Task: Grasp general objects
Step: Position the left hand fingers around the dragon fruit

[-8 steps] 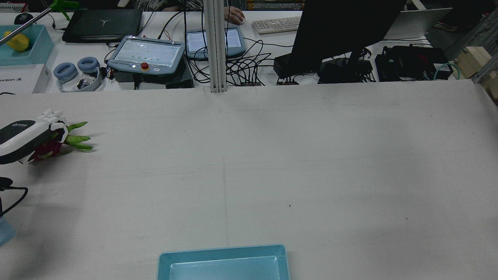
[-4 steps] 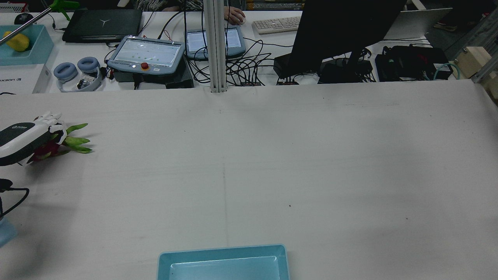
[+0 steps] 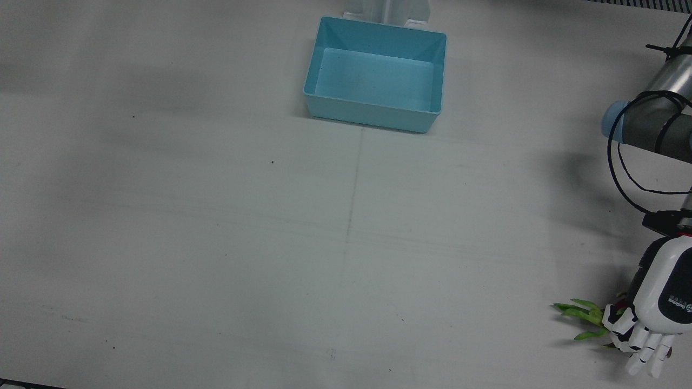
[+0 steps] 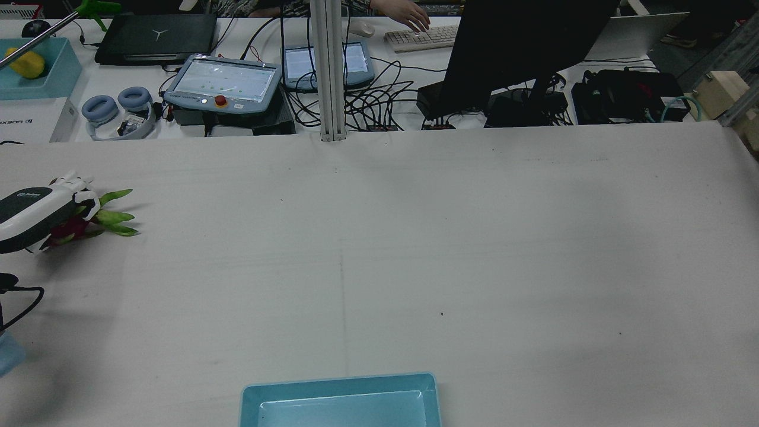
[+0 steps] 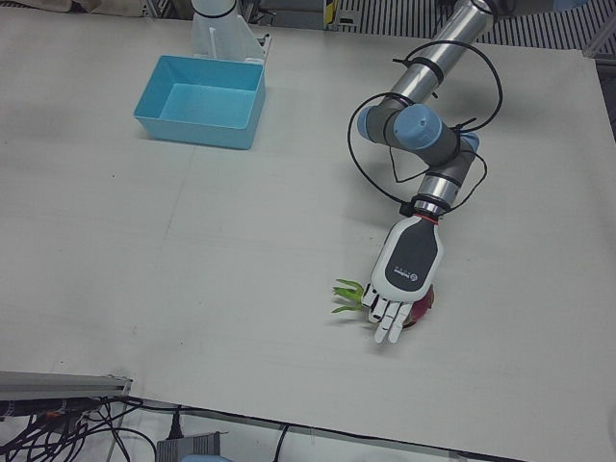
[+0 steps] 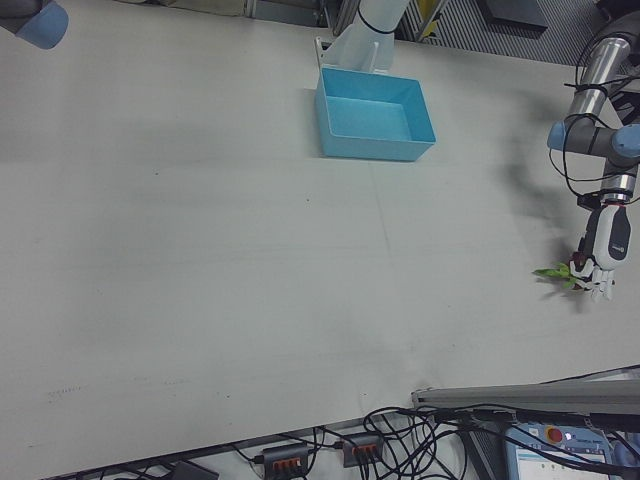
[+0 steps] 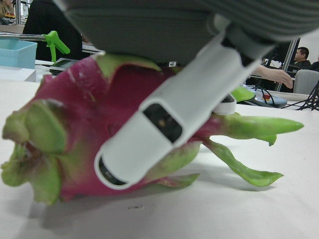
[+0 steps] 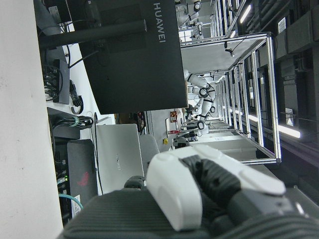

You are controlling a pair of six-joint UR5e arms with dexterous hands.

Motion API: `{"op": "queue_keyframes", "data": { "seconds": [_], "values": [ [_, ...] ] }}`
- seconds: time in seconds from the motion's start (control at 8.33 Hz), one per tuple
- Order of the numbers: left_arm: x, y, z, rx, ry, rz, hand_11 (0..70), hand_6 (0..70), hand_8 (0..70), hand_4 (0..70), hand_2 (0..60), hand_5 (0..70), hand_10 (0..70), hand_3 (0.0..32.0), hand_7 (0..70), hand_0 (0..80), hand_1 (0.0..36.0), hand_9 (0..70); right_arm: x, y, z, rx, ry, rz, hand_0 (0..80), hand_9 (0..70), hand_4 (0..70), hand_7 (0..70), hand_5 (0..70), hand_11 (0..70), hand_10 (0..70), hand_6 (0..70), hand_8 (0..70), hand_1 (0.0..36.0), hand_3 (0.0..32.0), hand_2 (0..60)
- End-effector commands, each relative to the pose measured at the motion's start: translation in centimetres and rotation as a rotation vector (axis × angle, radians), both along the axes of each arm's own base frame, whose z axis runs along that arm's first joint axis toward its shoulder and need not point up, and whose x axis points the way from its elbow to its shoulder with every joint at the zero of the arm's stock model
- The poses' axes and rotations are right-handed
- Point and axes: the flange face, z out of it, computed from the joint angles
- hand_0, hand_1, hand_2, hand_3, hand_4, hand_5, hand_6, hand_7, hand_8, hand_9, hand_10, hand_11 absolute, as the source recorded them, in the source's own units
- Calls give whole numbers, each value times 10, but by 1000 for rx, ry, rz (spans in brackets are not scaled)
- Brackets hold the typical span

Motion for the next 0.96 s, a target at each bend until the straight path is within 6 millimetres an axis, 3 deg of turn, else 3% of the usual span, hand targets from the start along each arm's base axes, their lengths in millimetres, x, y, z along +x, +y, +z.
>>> {"op": "queue_keyframes", "data": {
  "seconds": [0.0, 0.36, 0.48, 0.6, 0.72, 0.84],
  "values": [
    [-1, 1, 2, -9, -7, 0, 69, 64, 2, 0, 600, 700, 8, 0, 700, 800, 360, 157, 0, 0, 0, 0, 0, 0, 0, 0, 0, 0, 0, 0, 0, 0, 0, 0, 0, 0],
    [-1, 1, 4, -14, -8, 0, 387, 250, 40, 5, 600, 700, 230, 0, 700, 800, 360, 186, 0, 0, 0, 0, 0, 0, 0, 0, 0, 0, 0, 0, 0, 0, 0, 0, 0, 0],
    [-1, 1, 4, -15, -9, 0, 496, 355, 61, 69, 600, 700, 315, 0, 700, 800, 360, 186, 0, 0, 0, 0, 0, 0, 0, 0, 0, 0, 0, 0, 0, 0, 0, 0, 0, 0],
    [-1, 1, 4, -16, -10, 0, 561, 467, 83, 135, 600, 700, 368, 0, 700, 800, 360, 186, 0, 0, 0, 0, 0, 0, 0, 0, 0, 0, 0, 0, 0, 0, 0, 0, 0, 0],
    [-1, 0, 4, -15, -9, -8, 700, 596, 150, 207, 600, 700, 479, 0, 700, 800, 360, 188, 0, 0, 0, 0, 0, 0, 0, 0, 0, 0, 0, 0, 0, 0, 0, 0, 0, 0],
    [-2, 1, 5, -16, -10, -14, 700, 700, 330, 268, 600, 700, 582, 0, 700, 800, 360, 366, 0, 0, 0, 0, 0, 0, 0, 0, 0, 0, 0, 0, 0, 0, 0, 0, 0, 0]
  ]
}}
